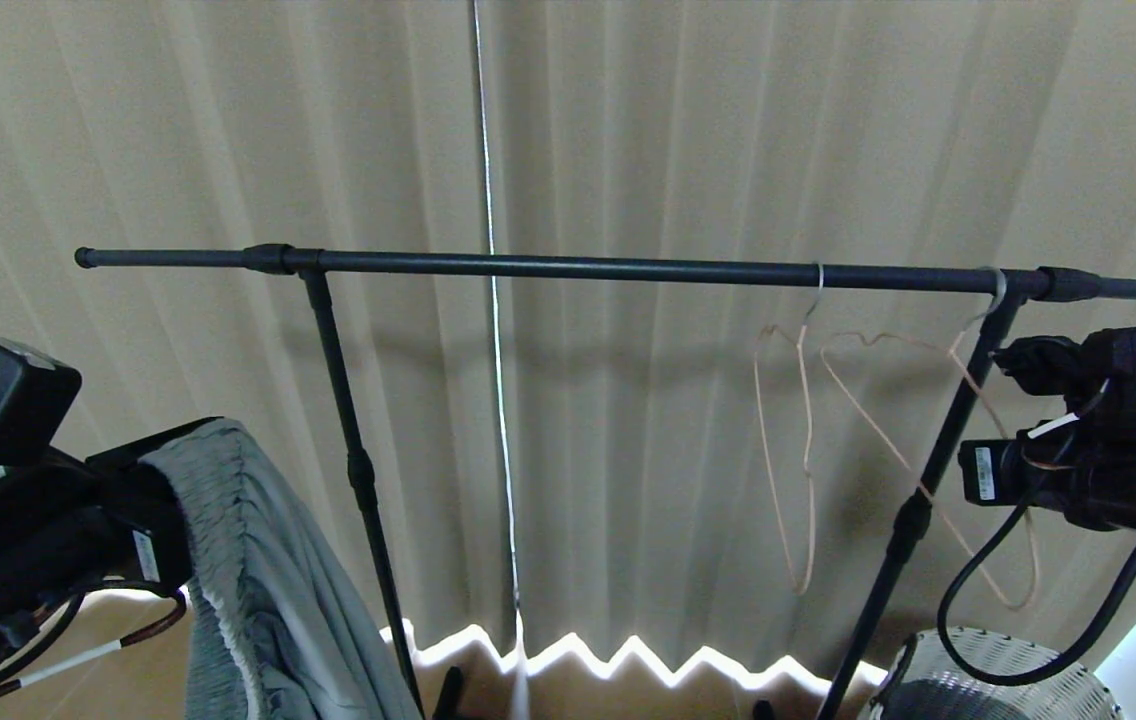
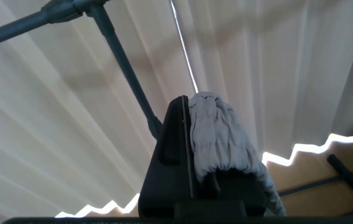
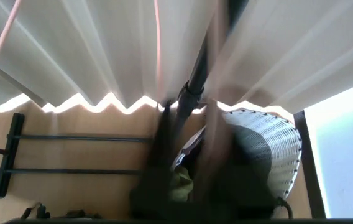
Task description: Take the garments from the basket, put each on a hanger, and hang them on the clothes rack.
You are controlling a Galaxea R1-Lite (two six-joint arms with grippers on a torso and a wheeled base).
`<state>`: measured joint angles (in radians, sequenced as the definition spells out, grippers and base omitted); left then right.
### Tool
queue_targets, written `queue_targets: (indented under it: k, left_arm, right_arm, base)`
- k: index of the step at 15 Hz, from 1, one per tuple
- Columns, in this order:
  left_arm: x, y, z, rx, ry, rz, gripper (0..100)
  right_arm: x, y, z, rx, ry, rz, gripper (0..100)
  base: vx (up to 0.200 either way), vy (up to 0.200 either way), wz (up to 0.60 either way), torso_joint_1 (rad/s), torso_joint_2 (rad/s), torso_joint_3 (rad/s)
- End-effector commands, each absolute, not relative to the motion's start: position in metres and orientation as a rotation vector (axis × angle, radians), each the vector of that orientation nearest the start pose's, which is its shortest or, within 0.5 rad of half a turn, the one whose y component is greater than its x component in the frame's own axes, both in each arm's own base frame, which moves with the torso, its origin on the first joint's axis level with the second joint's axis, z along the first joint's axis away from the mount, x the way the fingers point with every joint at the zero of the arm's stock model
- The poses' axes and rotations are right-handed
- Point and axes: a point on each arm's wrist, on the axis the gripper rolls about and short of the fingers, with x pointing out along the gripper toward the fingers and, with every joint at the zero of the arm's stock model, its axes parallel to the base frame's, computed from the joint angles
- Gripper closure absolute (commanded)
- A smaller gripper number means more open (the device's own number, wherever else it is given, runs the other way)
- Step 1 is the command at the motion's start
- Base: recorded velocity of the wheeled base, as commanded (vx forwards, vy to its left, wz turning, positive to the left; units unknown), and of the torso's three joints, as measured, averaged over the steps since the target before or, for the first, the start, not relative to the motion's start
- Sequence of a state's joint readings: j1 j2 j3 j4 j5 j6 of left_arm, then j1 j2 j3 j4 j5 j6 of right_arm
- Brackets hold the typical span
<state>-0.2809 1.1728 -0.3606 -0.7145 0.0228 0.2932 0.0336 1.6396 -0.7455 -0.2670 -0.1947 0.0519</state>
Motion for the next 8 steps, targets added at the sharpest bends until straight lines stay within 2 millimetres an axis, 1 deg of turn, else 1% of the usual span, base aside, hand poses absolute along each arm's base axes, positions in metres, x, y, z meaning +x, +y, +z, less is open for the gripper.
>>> queue_targets:
  k: [1, 6, 8]
  left_arm:
    - [0.1544, -0.044, 0.1918, 0.306, 0.057, -0.27, 100]
    - [0.1544, -0.044, 0.1918, 0.306, 0.057, -0.27, 100]
    - [0.1547, -0.0441, 0.1916, 0.306, 0.059, -0.27, 100]
  right_arm:
    - [0.2706, 0.0044, 0.1521, -0.02, 0.613, -0.173, 100]
    - [0.2697, 0.0043, 0.1545, -0.021, 0.601, -0.176, 100]
    - [0.2663, 0.0041, 0.1617, -0.019, 0.569, -0.177, 100]
  base:
    - [0.0, 0.0, 0.0, 0.0, 0.0, 0.0]
    - [0.0, 0.0, 0.0, 0.0, 0.0, 0.0]
    - [0.0, 0.0, 0.0, 0.0, 0.0, 0.0]
